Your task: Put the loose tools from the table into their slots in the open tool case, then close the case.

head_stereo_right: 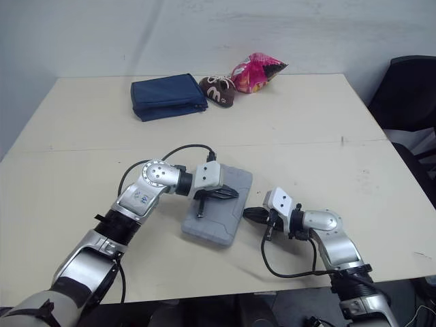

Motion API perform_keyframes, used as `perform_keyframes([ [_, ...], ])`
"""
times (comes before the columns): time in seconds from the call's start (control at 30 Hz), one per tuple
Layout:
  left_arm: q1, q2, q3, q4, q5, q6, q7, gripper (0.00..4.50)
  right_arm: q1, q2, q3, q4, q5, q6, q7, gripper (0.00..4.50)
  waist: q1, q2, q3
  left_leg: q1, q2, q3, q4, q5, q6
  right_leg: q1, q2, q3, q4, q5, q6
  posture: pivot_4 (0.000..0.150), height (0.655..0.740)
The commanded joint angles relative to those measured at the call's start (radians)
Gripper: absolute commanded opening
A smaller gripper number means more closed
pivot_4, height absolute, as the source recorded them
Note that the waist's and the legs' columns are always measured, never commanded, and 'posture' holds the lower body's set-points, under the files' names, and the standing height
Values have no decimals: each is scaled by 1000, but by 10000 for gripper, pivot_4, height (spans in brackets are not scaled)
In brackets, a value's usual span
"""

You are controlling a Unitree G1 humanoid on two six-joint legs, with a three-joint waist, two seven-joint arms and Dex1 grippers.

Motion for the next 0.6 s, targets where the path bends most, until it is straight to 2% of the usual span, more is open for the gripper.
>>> perform_keyframes([
  [0.03, 59, 12, 40, 62, -49, -114, -57, 336, 26, -72, -48, -126, 42, 14, 32, 0, 3, 0, 0, 0, 0, 0, -1, 0, 0, -1, 0, 0, 0, 0, 0, 1500, 7400],
  [0.17, 83, 78, 173, -19, -188, -172, -140, 336, 115, -198, -151, -236, 110, 28, 78, 0, 4, 2, 2, -4, 1, 1, -2, 0, 0, -5, 0, 1, -2, 0, 0, 1500, 7400],
  [0.27, 124, 155, 272, -81, -281, -104, -161, 336, 187, -270, -230, -288, 156, 37, 102, 0, 1, 2, 5, -5, 2, 3, -3, 0, 0, -7, 1, 3, -2, 0, 0, 1500, 7400],
  [0.33, 168, 236, 340, -124, -322, -32, -165, 5435, 241, -312, -310, -324, 212, 71, 118, 0, 2, 3, 7, -5, 2, 3, -3, 0, 0, -7, 0, 3, -2, 0, 0, 1500, 7400],
  [0.47, 333, 415, 509, -152, -337, 19, -125, 20953, 349, -376, -490, -353, 272, 72, 151, 13897, -3, 5, 9, -5, 2, 4, -5, -1, 0, -7, 0, 4, -4, 0, 1, 1500, 7400],
  [0.6, 563, 506, 681, -168, -309, 17, -46, 40628, 398, -404, -632, -294, 258, 2, 170, 34979, 2, 4, 11, -5, 2, 4, -5, -2, 2, -6, -1, 4, -6, 0, 1, 1500, 7400],
])
